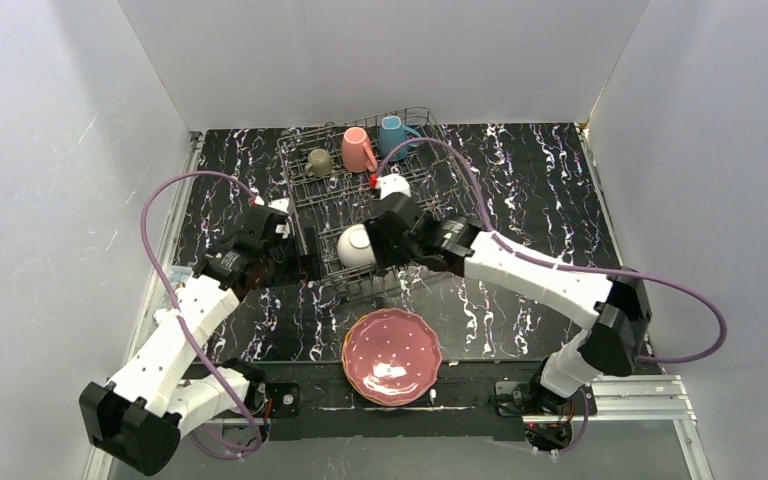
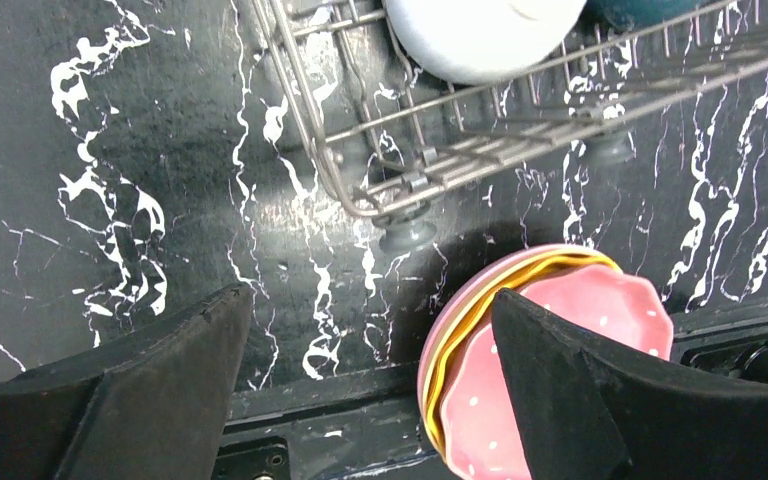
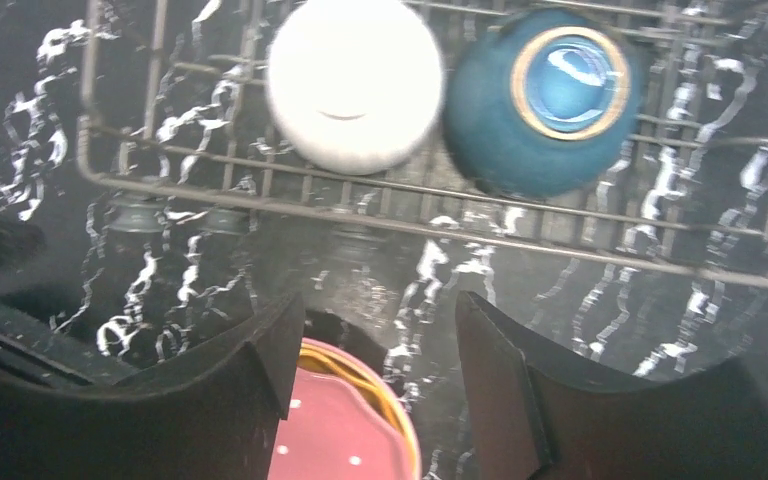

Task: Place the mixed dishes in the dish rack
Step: Adjust the dish rack at the center of the board, then move the plate to the corner of the board.

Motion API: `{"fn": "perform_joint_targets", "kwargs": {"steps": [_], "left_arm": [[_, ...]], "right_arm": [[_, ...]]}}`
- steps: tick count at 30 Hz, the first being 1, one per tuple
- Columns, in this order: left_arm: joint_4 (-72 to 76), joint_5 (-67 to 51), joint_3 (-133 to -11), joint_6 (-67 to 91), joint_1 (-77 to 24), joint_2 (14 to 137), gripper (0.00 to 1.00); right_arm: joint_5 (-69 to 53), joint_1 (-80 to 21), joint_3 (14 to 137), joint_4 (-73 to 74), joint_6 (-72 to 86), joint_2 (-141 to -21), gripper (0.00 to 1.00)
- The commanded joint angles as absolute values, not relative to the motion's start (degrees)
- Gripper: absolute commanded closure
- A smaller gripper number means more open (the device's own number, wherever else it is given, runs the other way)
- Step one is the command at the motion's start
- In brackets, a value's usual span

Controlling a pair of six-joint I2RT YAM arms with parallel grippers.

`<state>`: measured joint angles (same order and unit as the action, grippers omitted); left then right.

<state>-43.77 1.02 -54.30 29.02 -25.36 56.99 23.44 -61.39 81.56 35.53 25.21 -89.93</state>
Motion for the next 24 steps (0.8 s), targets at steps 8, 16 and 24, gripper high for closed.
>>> {"fn": "perform_joint_targets", "kwargs": {"steps": [8,16,24], "left_arm": [[-42.05,-5.77,-56.22,27.16,-22.06,60.16,0.16],[-46.43,-12.14,-55.04,27.20,-22.06,58.25,0.19],[-49.61,-18.36,-48.10,32.82,-22.82,50.95,0.19]], "right_arm": [[21.06,-54.05,72.63,41.34,23.70,-74.60,0.32],[14.77,-53.33,65.85,44.01,26.41,-67.44,0.30],[5.88,-53.33,57.67,43.47,30.44,-61.81,0.25]]}}
